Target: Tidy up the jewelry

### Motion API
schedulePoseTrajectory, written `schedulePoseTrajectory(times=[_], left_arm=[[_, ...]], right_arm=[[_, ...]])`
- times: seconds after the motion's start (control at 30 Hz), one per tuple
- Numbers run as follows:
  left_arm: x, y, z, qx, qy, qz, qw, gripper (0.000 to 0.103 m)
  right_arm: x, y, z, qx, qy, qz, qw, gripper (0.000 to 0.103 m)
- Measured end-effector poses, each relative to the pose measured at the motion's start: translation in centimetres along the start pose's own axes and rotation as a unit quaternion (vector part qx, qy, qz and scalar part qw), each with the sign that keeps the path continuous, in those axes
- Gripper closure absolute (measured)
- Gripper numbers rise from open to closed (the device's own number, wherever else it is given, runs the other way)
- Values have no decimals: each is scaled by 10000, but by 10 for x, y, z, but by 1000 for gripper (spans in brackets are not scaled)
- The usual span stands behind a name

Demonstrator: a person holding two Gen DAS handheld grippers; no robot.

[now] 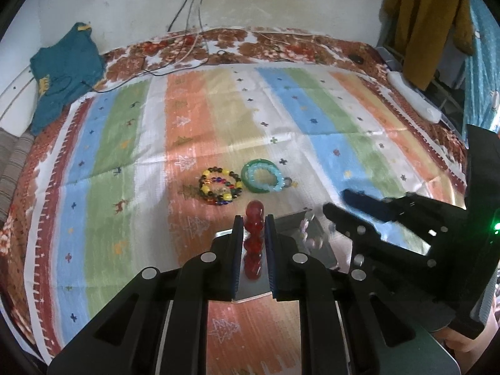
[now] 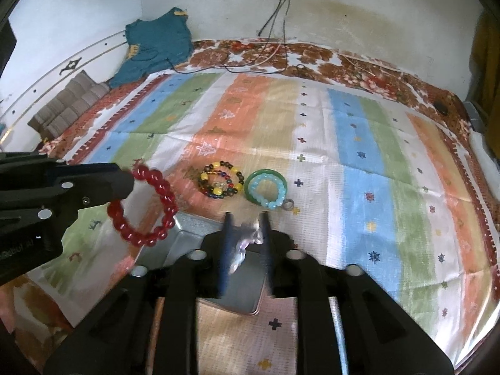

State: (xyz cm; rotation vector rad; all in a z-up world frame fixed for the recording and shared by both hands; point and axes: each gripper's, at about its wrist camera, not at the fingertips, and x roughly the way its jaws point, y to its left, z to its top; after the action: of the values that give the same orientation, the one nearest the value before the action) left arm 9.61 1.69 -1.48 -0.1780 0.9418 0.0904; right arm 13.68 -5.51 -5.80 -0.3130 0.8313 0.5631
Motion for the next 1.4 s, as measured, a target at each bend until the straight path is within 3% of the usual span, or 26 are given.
schedulePoseTrajectory(times=[0.23,0.37,0.63,0.77,0.87,1.2,1.4], left_arm=[[3,13,2,-164,33,225,9996,88],[12,22,5,-283,129,363,9989,77],[37,39,18,-460,371,631,9963,63],[49,41,24,-468,462,714,9953,61],[59,39,30,-365,550,775,9948,54],[90,51,49,-393,712,924,9924,54],[114,59,56,-448,917,995,9898,54]], right_arm=[[5,-11,2,122,126,-95,9998,54],[10,-17,5,200,214,-135,9995,54],[34,-27,14,313,545,-274,9976,52],[44,-28,19,293,640,-329,9970,49],[51,-30,23,347,769,-179,9963,48],[79,-33,35,189,921,-387,9948,38],[96,-34,38,170,1076,-402,9932,38]])
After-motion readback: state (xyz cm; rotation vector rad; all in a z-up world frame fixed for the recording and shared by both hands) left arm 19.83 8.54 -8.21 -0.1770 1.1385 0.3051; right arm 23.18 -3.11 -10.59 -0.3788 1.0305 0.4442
